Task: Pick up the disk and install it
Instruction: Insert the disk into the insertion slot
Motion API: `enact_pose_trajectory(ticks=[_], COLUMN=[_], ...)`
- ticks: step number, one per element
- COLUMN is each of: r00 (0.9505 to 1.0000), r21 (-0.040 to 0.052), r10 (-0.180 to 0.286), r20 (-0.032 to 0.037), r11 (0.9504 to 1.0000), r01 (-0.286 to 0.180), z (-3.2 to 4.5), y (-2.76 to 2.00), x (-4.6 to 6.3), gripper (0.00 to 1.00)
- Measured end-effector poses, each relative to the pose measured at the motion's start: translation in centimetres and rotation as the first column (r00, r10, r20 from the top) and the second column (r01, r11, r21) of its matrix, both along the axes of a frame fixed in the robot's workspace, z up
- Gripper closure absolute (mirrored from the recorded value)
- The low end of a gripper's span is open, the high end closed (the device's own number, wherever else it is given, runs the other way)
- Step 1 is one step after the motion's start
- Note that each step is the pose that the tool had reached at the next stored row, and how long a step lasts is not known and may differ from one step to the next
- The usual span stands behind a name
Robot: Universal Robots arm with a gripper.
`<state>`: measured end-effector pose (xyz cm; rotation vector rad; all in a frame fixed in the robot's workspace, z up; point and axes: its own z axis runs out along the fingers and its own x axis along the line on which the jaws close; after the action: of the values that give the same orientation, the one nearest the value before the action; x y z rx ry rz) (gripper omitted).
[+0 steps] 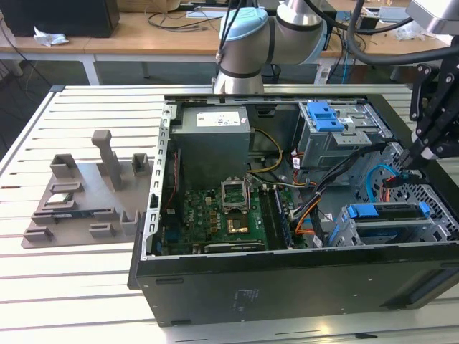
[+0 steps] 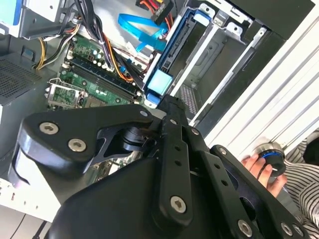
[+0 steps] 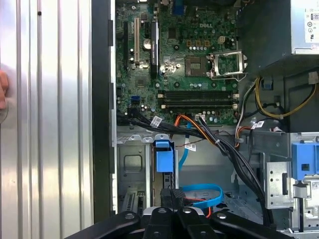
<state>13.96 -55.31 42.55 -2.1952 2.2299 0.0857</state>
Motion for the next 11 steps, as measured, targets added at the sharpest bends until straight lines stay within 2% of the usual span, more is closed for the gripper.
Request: enact_pose_trajectory(ticks=[4,8,11], r00=[1.0,1.0,1.0], r21=[-0.0012,-0.0024,-0.0025], r10=[0.0,0.0,0.0], r20=[0.0,-0.0001,-0.0001], r11=[1.0,1.0,1.0], r01=[0.0,0.0,0.0], z=[-0.43,-0.83,-0.97], y=[0.27,1.28,1.71], x=[0.7,2.0,2.7], gripper=[0.89,0.89,0.89])
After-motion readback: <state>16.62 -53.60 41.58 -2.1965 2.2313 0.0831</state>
